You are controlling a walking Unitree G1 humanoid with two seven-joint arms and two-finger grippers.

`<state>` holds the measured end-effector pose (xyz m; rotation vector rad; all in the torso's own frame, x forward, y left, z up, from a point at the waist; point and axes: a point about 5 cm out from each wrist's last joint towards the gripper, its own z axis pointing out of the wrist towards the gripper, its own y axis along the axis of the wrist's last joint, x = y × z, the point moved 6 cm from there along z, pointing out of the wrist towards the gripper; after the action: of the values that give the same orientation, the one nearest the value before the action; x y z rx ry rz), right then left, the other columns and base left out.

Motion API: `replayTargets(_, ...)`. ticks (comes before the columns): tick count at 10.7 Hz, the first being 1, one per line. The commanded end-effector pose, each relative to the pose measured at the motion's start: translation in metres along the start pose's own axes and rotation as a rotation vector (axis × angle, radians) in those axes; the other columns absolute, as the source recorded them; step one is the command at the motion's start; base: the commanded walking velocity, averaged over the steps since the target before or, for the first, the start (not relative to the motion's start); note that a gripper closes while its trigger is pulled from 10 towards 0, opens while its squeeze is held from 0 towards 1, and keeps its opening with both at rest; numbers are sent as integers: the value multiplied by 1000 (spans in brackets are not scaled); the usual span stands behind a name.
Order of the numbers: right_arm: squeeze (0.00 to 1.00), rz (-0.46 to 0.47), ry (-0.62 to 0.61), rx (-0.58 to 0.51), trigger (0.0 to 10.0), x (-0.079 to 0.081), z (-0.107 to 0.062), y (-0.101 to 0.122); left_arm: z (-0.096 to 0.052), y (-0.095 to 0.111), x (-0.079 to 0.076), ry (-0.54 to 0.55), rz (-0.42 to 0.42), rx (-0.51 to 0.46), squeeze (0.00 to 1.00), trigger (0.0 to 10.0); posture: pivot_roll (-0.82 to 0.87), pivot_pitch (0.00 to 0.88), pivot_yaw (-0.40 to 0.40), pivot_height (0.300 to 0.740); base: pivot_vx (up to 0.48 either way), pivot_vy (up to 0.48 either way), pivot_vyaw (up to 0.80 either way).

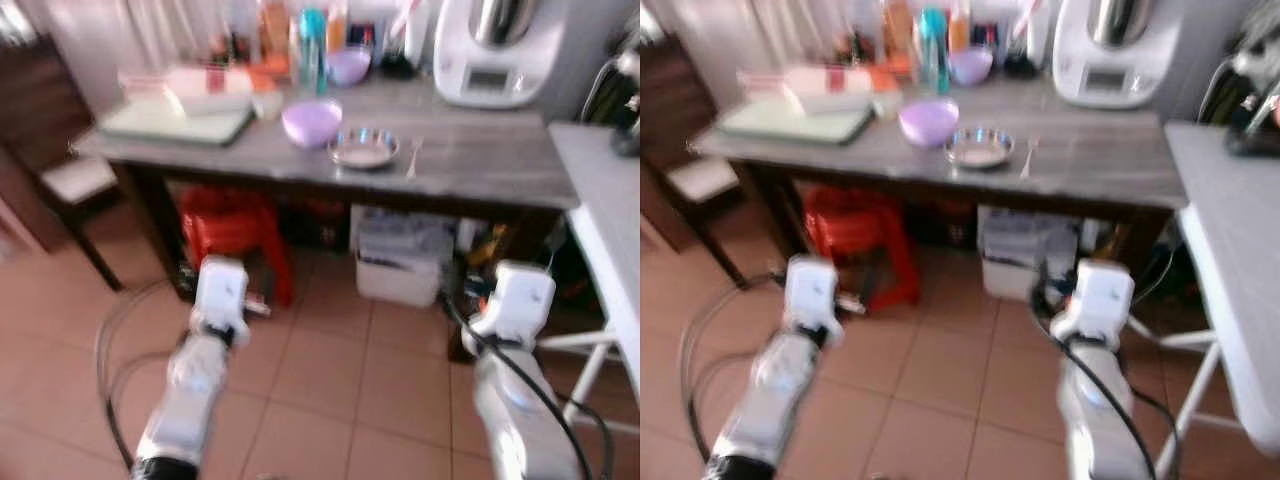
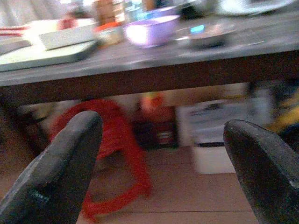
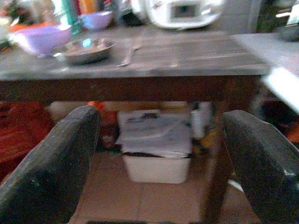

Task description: Setting the table

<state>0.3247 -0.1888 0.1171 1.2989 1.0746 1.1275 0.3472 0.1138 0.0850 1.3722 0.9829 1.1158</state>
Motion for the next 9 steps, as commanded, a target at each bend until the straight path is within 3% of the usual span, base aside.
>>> replayTargets(1,0,-1,7,-17,10000,3,1,5,3,15,-6,-42,21,-49,0,10000,-21,39,25,740,0,0,0)
replayTargets(4,0,-4,7,-14,10000,4,-1,4,3,15,-12,-95,-23,-47,0,10000,-27,44,23,740,0,-192,0)
replayTargets(9,0,-9,12,-16,10000,5,1,5,4,17,-16,-121,-48,-48,0,10000,-24,32,15,740,0,-429,0)
